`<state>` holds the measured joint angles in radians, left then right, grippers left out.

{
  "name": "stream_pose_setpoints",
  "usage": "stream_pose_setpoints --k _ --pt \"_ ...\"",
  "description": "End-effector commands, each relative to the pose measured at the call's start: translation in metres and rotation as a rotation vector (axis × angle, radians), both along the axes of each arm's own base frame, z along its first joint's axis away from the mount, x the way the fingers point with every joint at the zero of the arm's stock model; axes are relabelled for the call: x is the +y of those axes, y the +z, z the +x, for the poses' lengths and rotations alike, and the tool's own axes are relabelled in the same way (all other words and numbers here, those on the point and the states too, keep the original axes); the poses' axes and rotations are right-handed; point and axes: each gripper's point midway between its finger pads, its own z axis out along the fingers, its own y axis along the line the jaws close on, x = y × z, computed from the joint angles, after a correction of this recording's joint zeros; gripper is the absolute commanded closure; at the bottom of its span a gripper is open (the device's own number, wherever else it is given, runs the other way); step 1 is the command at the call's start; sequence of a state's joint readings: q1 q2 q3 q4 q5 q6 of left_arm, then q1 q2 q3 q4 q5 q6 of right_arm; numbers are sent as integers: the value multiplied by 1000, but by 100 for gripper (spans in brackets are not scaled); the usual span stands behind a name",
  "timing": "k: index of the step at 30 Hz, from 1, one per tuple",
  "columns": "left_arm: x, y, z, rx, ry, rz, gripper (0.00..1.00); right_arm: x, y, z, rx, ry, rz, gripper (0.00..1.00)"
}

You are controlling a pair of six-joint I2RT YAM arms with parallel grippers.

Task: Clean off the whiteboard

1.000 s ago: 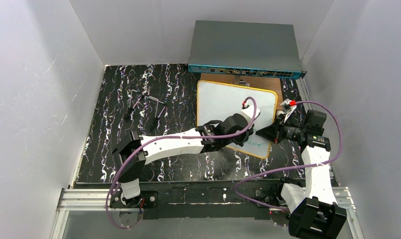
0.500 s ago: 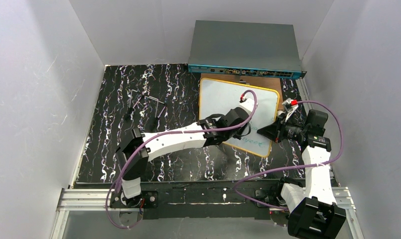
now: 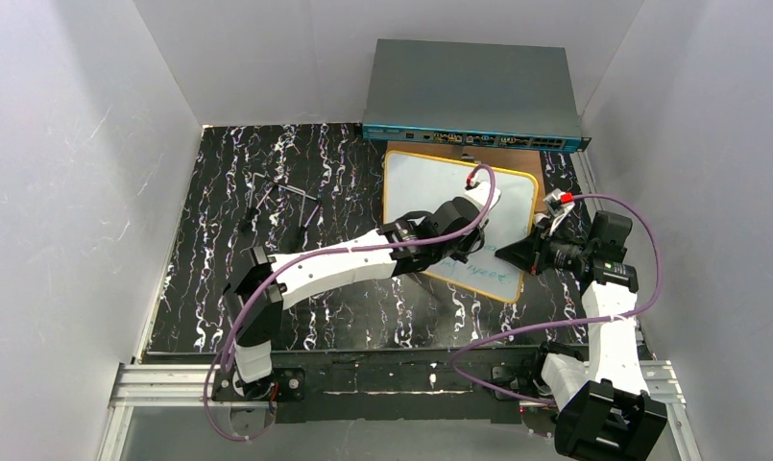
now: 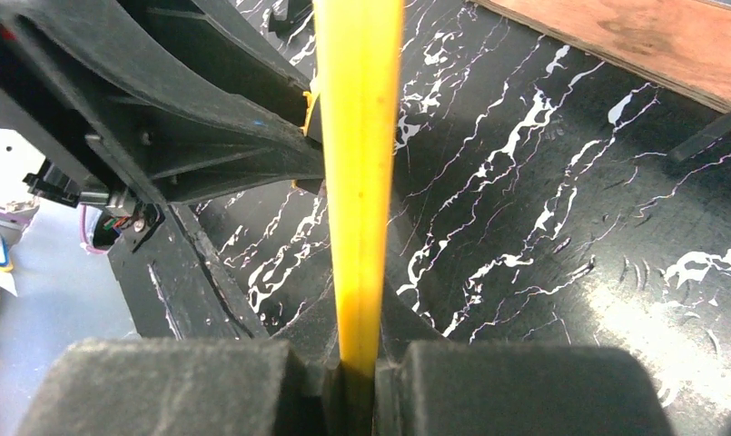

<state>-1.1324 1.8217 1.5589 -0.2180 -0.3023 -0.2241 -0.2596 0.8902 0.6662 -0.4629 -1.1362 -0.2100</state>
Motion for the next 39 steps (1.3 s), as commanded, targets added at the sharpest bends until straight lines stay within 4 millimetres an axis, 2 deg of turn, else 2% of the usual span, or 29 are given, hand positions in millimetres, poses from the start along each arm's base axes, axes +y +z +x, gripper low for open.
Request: stream_pose_setpoints --k 1,4,6,9,11,15,18,22,27,31,35,39 --pt "-34 41 -18 -52 -72 -112 100 18 38 -16 -114 146 77 99" --pt "-43 35 -32 -49 -100 -95 100 18 38 -15 -113 146 77 99" --pt "-39 24 -32 -43 -86 -57 100 18 37 -15 -112 147 77 99" --pt "-24 9 -19 -61 -30 21 100 17 37 -15 -112 144 76 99" --pt "-5 3 1 -50 36 45 100 17 38 -15 -114 144 75 99" --pt "32 2 29 -45 141 64 100 18 38 -16 -117 149 78 99" --pt "43 5 35 -48 159 74 100 18 39 -16 -116 148 78 99" --pt "27 8 23 -19 92 42 100 18 39 -16 -115 149 79 99" --pt "-18 11 -22 -36 -59 33 100 17 37 -15 -113 145 76 99" --pt "-38 -4 -50 -30 -117 58 100 17 37 -15 -113 143 75 99" --pt "-34 -23 -48 -35 -84 110 100 17 37 -15 -113 145 77 99" --pt "-4 -25 -21 -70 19 175 100 18 39 -16 -116 147 77 99"
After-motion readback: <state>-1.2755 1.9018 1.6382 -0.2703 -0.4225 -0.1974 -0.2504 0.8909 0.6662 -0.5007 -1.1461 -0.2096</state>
